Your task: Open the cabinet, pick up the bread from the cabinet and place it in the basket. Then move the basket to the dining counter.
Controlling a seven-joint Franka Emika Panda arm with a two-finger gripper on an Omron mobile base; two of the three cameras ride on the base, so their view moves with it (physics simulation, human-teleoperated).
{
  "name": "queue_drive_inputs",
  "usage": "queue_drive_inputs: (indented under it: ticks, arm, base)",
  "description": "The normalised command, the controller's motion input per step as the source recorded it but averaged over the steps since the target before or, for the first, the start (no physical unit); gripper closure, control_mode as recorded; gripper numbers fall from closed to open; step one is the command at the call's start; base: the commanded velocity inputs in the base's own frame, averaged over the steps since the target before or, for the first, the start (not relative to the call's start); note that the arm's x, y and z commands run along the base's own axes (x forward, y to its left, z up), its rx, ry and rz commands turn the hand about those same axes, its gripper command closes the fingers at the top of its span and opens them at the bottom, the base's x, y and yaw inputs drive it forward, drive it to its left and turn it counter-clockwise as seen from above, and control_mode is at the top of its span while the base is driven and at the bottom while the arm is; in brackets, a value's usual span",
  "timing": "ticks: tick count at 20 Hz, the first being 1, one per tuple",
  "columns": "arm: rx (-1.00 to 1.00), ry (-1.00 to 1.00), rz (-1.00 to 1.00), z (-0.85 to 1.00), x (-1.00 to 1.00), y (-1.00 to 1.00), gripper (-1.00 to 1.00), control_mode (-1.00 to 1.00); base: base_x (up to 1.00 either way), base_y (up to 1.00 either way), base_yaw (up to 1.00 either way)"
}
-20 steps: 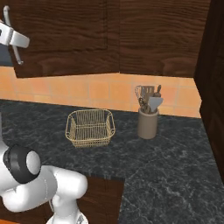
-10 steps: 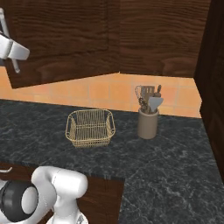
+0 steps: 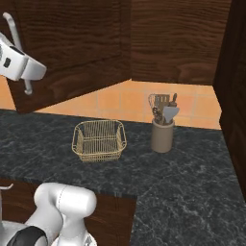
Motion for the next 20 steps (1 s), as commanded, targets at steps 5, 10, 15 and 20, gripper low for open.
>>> queue_drive_inputs:
  ticks: [5, 10, 15, 20]
  arm:
    - [0.07, 0.00, 0.05, -0.12, -0.97, -0.25, -1.00, -1.00]
    - [0.06, 0.10, 0.00, -0.16, -0.73, 0.21, -1.00, -1.00]
    - [0.03, 0.17, -0.06, -0.02, -0.31, 0.69, -1.00, -1.00]
    - [0.02, 0.05, -0.29, -0.24, 0.85, 0.98, -1.00, -1.00]
  base:
    - [0.00, 0.00, 0.00]
    - [0.00, 0.00, 0.00]
    - [0.00, 0.00, 0.00]
    - [0.00, 0.00, 0.00]
